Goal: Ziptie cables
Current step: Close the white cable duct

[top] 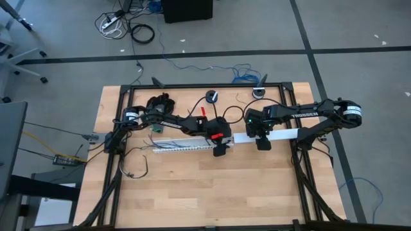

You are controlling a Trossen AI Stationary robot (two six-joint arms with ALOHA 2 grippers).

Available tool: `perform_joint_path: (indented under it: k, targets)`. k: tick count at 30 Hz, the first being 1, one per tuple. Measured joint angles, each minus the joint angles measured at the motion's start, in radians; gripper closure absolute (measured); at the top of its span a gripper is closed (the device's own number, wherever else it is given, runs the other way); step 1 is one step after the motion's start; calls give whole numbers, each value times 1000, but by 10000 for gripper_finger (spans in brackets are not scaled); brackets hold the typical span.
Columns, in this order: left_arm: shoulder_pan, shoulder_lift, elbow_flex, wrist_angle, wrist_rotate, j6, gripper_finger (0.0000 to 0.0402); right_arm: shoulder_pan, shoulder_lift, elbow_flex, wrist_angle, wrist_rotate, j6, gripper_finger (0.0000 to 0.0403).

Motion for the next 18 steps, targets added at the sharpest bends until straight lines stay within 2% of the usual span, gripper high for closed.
perform_joint_path:
  k: [18]
  targets:
    - [-19, 32, 2, 82, -17, -3, 98, 0, 0, 0, 1, 0, 0, 169]
